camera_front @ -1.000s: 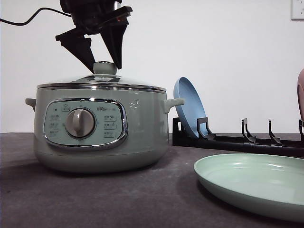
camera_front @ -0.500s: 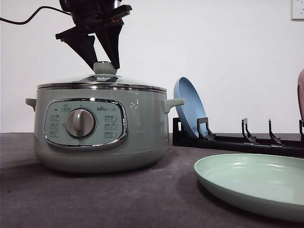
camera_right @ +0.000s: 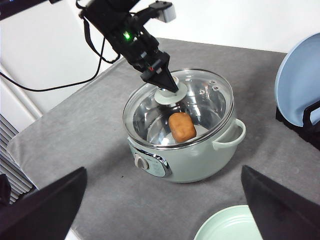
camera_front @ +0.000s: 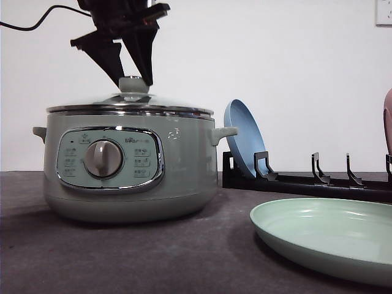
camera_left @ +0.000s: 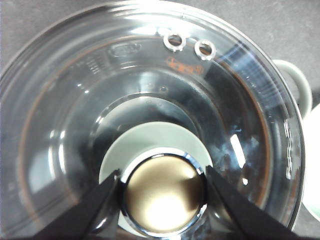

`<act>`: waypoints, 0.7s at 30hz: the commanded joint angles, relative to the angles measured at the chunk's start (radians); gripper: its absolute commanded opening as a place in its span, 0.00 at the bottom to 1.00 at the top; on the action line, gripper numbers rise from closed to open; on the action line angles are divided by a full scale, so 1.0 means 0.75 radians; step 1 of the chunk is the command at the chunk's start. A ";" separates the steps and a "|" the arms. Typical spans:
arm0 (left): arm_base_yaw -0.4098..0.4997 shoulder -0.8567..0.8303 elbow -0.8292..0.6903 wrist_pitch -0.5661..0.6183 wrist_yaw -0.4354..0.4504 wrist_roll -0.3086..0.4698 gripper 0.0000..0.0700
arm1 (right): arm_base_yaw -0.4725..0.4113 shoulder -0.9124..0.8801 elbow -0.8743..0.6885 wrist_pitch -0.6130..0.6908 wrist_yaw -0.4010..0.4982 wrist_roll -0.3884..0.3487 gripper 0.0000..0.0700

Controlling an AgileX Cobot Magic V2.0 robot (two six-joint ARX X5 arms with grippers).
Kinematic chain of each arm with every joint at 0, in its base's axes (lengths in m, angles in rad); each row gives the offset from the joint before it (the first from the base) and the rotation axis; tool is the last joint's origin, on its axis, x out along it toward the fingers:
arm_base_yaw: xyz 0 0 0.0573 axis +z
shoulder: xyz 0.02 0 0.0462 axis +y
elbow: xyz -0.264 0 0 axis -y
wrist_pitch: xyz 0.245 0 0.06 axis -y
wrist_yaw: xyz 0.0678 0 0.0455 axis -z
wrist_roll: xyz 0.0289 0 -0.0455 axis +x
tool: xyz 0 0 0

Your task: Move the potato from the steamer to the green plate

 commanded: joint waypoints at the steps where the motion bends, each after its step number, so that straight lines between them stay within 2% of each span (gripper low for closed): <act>1: -0.005 0.003 0.105 0.008 -0.004 -0.001 0.00 | 0.010 0.006 0.020 0.010 0.000 -0.008 0.89; 11: -0.005 0.001 0.314 -0.062 -0.004 -0.001 0.00 | 0.010 0.006 0.020 0.010 0.001 -0.006 0.89; 21: -0.005 -0.016 0.378 -0.091 -0.004 -0.001 0.00 | 0.010 0.006 0.020 0.011 0.005 -0.007 0.89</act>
